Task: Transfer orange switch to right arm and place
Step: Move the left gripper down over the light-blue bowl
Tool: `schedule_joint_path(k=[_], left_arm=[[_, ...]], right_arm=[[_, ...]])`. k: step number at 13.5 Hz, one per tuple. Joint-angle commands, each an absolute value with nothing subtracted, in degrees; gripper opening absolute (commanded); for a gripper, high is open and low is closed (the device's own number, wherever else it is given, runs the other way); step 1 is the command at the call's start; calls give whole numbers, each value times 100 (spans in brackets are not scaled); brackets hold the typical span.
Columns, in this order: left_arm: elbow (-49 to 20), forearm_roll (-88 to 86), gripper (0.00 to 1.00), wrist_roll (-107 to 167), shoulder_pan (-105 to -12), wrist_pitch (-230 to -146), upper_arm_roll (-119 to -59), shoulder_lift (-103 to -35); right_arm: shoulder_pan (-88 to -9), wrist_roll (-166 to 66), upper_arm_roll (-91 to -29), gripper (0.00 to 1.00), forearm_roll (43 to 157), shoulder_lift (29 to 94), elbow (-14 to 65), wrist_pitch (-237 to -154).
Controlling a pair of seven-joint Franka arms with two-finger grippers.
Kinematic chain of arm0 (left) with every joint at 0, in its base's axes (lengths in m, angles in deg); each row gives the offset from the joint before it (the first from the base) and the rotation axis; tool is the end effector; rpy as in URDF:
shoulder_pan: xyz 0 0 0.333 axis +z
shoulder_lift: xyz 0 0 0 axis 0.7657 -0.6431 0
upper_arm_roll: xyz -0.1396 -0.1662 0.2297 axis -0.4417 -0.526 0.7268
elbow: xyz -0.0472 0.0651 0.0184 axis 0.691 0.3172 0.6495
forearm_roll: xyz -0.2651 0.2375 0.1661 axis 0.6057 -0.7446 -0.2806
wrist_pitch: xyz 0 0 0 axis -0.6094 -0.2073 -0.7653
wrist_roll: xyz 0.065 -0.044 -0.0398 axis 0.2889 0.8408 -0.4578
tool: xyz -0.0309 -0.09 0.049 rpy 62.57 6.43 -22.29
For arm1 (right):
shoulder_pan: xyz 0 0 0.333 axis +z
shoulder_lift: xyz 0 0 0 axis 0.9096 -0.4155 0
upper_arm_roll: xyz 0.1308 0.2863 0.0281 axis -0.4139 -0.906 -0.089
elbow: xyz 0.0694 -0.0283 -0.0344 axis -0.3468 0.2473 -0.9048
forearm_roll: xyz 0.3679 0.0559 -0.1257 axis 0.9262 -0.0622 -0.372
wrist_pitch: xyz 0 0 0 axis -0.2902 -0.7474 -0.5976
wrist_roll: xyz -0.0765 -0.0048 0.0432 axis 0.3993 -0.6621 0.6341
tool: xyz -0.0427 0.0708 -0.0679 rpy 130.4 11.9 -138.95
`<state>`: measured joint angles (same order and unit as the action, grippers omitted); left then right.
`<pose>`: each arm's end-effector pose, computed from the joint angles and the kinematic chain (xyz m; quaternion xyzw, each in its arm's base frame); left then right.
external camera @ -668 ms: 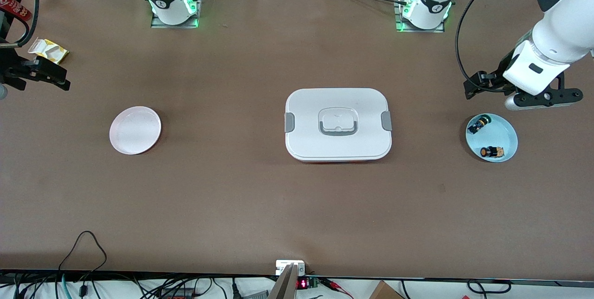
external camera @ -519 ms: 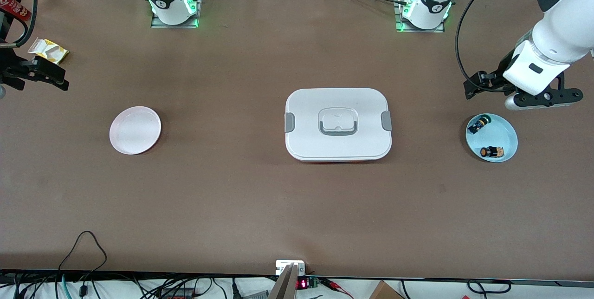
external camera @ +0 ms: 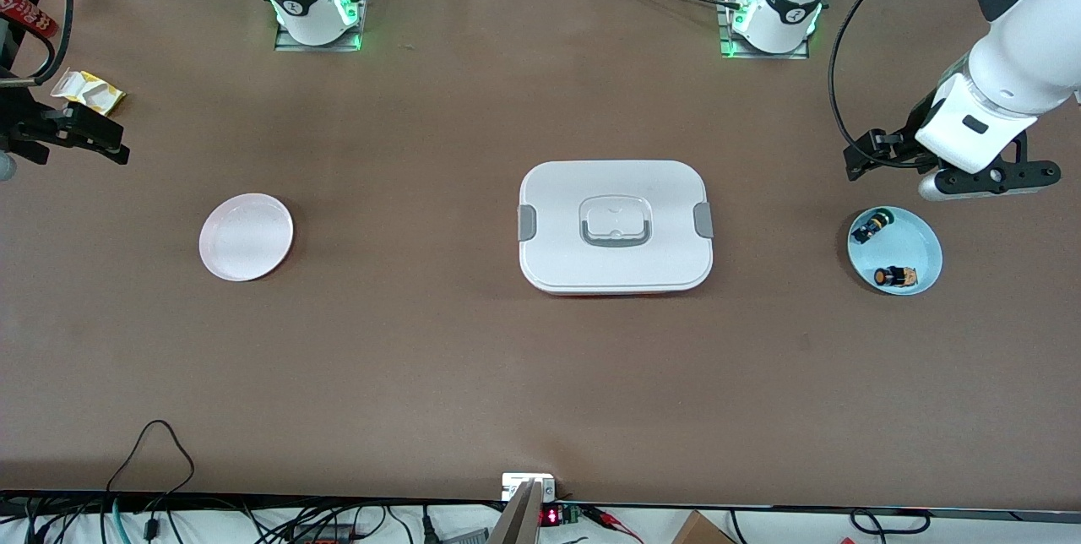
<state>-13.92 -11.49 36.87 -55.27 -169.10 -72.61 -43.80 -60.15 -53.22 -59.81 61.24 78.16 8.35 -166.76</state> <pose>0.5580 -0.0653 0.5548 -0.9982 -0.0563 0.0140 0.0130 0.5856 -0.0012 0.6248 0.9997 0.0124 -0.0100 0.0193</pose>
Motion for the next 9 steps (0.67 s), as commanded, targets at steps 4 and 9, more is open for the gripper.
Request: schedule_joint_path(k=[4,9], left_arm=[[-1241,-1099,100,3689,-5551,-16777,-7235,-4435],[-1249,-1099,100,3698,-5560,-16768,-7244,-4426]], right_arm=[[-6088,-5274,-5983,100,6196,7593,812,-16666],[-6035,-5318,-6001,100,6116,7215,795,-16754]])
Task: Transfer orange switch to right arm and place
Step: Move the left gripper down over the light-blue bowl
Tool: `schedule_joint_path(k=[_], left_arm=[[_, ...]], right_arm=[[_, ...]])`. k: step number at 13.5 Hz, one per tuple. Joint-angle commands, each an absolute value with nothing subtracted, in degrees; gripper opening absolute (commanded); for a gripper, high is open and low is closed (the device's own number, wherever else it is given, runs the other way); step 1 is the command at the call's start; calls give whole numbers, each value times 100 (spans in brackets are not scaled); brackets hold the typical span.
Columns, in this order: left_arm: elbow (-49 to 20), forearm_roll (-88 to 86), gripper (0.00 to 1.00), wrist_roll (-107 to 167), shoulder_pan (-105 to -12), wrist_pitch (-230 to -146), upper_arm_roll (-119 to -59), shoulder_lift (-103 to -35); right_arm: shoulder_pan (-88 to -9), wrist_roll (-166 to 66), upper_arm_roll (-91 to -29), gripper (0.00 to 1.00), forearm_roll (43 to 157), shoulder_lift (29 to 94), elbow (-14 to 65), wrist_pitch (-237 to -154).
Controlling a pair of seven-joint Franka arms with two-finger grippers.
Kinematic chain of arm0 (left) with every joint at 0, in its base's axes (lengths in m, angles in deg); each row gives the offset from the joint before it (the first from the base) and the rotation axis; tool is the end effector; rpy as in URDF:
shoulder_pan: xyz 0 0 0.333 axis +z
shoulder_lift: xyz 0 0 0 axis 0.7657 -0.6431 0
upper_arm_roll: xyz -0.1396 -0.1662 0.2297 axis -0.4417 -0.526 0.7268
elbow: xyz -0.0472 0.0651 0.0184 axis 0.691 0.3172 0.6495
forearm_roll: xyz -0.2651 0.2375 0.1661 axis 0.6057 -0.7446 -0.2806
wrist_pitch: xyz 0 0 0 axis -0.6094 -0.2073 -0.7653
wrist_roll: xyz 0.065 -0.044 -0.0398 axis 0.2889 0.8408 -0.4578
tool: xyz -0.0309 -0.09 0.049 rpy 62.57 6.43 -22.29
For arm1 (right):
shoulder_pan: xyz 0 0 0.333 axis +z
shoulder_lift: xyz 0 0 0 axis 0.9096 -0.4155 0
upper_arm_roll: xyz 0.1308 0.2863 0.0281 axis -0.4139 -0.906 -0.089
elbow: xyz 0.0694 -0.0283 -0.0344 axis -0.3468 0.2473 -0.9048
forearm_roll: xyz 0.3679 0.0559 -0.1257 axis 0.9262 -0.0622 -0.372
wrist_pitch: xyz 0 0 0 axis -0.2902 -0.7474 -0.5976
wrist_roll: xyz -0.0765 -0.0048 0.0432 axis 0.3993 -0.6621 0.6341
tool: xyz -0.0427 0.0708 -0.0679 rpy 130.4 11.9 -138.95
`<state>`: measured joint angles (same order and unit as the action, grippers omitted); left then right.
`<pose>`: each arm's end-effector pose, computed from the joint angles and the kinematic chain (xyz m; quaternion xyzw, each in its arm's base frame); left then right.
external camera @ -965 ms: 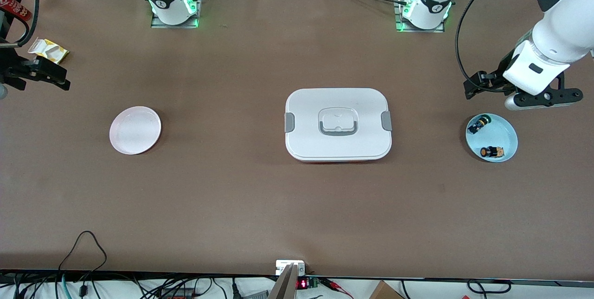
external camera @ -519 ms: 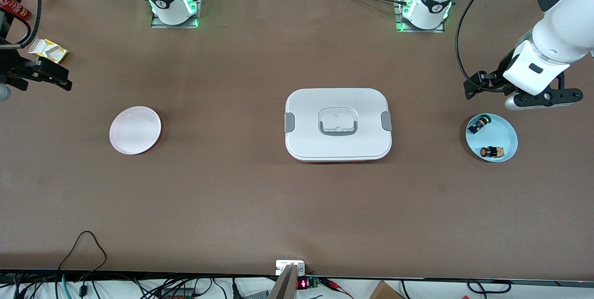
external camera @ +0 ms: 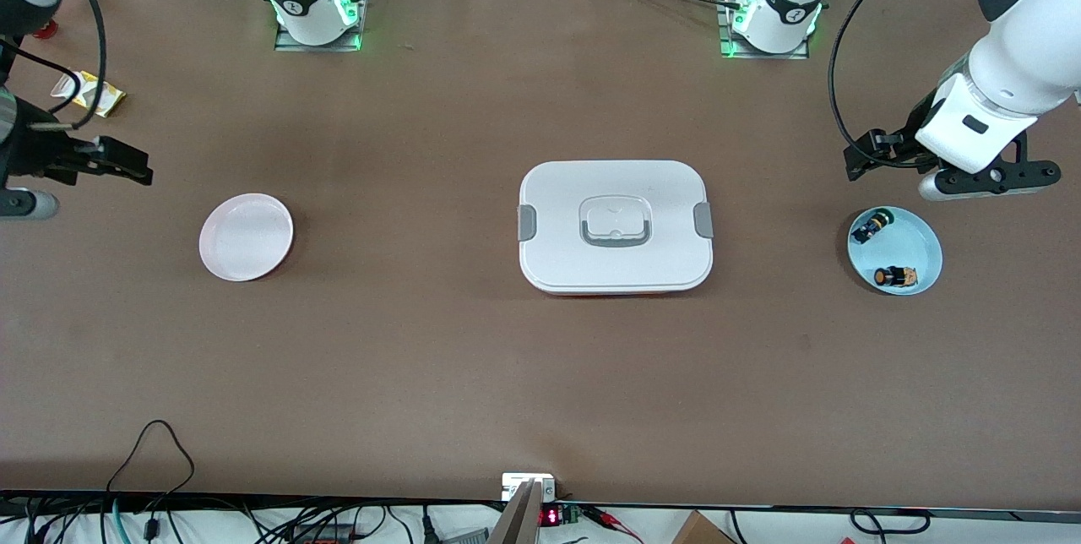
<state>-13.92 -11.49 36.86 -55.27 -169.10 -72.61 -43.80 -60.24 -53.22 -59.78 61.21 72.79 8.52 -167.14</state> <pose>0.5580 -0.0653 0.5548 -0.9982 -0.0562 0.0140 0.0130 0.6108 -0.0002 0.5681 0.9981 0.0123 -0.0549 0.0234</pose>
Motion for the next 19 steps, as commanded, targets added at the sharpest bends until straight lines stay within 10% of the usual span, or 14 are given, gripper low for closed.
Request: schedule_joint_path(k=[1,19], left_arm=[[-1249,-1099,100,3698,-5551,-16742,-7244,-4426],[-731,-1503,100,2242,-4437,-16863,-7165,-6068]], right_arm=[[-6044,-5309,-6001,100,6125,7197,804,-16858],[-5745,-5362,-6001,100,6081,7057,821,-17123]])
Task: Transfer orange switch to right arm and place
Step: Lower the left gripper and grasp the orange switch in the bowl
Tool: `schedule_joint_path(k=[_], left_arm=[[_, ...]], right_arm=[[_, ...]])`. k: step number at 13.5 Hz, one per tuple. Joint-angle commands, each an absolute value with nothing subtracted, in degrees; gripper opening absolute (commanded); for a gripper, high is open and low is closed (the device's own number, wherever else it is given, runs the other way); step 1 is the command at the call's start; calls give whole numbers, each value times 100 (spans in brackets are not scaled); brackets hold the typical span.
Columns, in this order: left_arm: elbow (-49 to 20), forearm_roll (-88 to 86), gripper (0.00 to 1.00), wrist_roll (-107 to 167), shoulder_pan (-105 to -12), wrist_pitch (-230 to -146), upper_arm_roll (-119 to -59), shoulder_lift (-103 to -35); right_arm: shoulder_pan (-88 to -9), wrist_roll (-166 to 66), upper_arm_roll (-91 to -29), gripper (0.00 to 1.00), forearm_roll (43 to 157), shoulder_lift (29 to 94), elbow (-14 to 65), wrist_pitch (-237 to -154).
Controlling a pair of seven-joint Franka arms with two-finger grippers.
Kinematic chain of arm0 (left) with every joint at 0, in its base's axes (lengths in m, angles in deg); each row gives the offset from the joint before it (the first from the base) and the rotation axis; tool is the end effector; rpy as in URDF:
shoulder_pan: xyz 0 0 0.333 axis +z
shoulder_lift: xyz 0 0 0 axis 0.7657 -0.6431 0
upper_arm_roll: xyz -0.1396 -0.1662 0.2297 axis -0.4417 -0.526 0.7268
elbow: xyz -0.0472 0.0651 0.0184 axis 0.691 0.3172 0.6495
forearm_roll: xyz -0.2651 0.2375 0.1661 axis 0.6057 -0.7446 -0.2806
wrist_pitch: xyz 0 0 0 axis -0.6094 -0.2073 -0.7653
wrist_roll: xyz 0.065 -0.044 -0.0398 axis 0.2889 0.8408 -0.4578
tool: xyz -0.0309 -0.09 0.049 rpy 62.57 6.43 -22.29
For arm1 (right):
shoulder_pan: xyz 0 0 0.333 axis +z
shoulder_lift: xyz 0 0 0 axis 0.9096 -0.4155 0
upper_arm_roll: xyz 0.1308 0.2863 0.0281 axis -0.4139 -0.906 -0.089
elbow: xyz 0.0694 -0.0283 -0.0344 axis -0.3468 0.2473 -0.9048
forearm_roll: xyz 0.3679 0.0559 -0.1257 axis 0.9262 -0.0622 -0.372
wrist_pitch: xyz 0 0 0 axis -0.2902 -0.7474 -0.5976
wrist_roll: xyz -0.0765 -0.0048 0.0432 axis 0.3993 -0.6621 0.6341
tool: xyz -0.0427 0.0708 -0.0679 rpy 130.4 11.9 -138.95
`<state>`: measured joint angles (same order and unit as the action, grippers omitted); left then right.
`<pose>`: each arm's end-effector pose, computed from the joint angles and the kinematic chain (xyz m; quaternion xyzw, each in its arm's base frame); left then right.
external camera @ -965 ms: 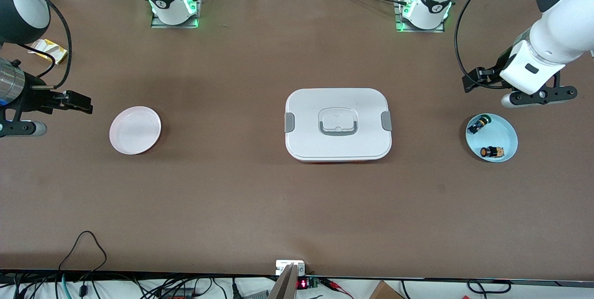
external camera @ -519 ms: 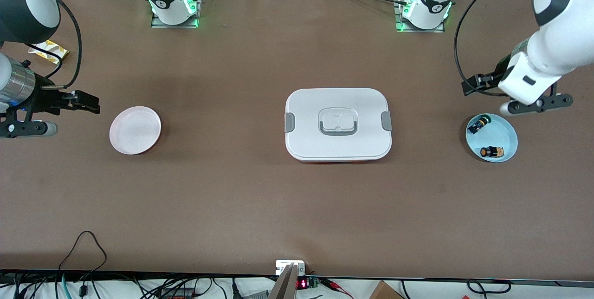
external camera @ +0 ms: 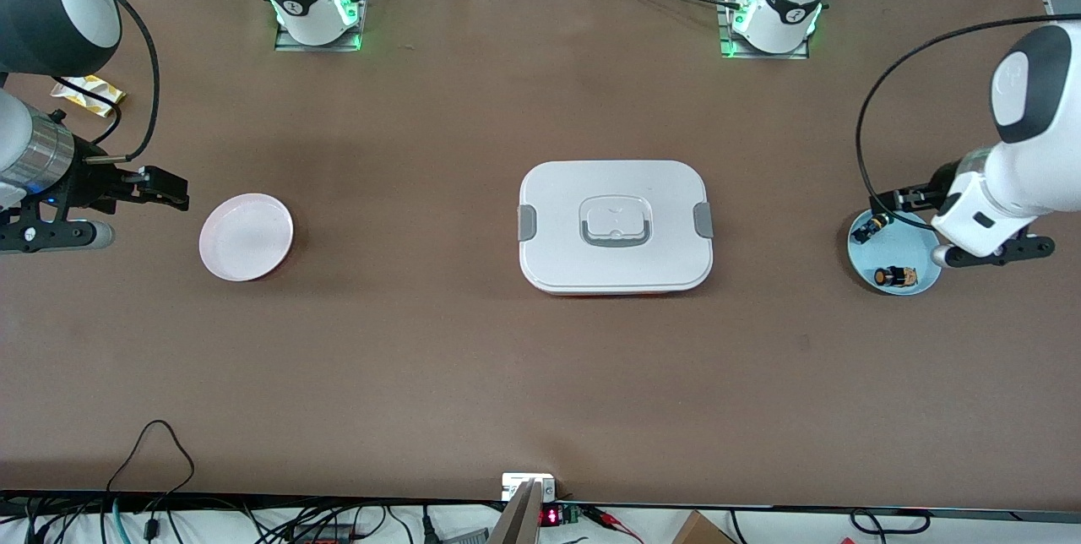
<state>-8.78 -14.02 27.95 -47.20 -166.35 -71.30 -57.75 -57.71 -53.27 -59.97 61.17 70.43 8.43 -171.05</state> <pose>0.6087 0.0332 0.4502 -0.9912 -0.0547 0.1160 0.0335 0.6273 0.0304 0.5486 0.9982 0.0368 -0.0400 0.0264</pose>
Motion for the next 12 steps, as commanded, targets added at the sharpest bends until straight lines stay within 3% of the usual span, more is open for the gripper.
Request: schedule_joint_path(k=[1,12], left_arm=[[-783,-1503,100,1995,-4235,-17091,-7165,-6200],[-1511,-1416,100,763,-3565,-19710,-7208,-7265]], right_arm=[[-5745,-5362,-6009,100,6090,7057,812,-17123],[-5780,-5292,-6001,100,6099,7065,821,-17079]])
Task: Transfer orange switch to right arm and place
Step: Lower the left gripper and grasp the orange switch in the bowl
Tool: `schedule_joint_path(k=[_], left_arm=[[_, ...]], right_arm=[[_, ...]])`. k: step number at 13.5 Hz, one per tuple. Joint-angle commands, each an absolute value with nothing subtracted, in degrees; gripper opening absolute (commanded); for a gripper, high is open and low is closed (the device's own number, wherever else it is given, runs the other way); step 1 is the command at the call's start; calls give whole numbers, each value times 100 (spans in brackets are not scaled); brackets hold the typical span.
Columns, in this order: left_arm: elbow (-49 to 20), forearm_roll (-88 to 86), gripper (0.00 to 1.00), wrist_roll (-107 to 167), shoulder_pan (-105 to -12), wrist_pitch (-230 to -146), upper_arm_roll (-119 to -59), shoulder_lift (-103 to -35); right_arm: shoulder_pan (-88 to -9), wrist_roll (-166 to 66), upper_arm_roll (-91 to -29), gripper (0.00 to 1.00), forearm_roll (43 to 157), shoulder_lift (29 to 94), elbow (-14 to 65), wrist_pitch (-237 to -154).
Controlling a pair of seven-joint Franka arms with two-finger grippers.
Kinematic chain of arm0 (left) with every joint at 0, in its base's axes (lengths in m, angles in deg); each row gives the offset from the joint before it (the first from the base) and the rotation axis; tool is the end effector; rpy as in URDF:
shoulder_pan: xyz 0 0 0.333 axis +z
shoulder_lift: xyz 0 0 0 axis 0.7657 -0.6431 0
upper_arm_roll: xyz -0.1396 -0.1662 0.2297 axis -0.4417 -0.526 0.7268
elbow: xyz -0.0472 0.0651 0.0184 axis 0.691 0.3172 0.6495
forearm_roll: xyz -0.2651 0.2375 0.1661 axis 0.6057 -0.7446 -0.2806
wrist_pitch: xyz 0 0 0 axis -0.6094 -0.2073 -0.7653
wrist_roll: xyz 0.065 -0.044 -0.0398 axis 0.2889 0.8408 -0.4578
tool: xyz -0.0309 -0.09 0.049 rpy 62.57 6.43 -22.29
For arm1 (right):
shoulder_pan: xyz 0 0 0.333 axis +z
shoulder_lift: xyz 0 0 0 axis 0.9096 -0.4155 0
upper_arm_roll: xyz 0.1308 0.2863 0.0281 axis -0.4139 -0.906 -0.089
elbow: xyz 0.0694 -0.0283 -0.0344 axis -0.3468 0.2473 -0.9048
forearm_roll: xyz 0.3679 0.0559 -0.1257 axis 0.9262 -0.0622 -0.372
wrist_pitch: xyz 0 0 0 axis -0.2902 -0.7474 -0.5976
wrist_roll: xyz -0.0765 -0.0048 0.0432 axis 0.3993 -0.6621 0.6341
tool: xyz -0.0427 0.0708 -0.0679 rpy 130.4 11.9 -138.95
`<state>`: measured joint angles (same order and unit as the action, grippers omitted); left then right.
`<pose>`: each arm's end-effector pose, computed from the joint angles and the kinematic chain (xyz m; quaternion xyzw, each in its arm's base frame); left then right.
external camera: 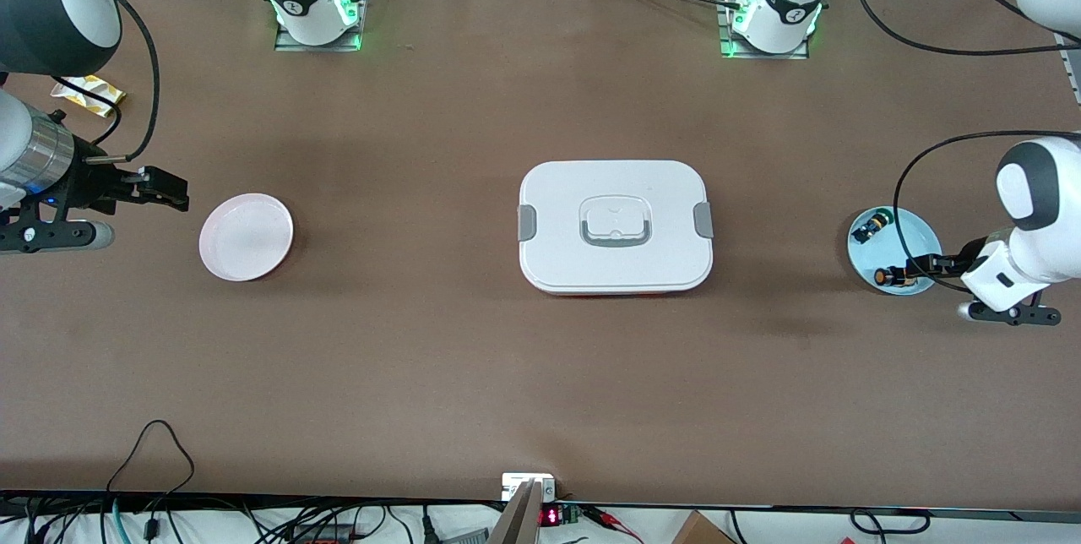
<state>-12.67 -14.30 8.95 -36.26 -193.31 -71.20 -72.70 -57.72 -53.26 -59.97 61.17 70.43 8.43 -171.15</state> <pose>0.6406 0.1576 0.2858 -0.9982 0.0274 0.0514 0.0161 0.6275 0.0303 0.5488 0.9982 0.0368 -0.0391 0.0264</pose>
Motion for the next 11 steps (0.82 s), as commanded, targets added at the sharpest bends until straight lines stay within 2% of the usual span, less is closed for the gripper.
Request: schedule_joint_path(k=[1,5,11], left_arm=[[-1687,-1424,100,763,-3556,-20043,-7208,-7282],[-1917,-1424,100,648,-3389,-20494,-7217,-7449],[-1935,-1415,100,631,-3319,-20565,-7226,-7695]], right_arm=[[-5789,-5283,-6001,100,6090,7065,821,-17079],[-5780,-5265,-6001,100,6090,7083,812,-17071],[-5772,-5292,-6001,100,6152,7074,812,-17062]])
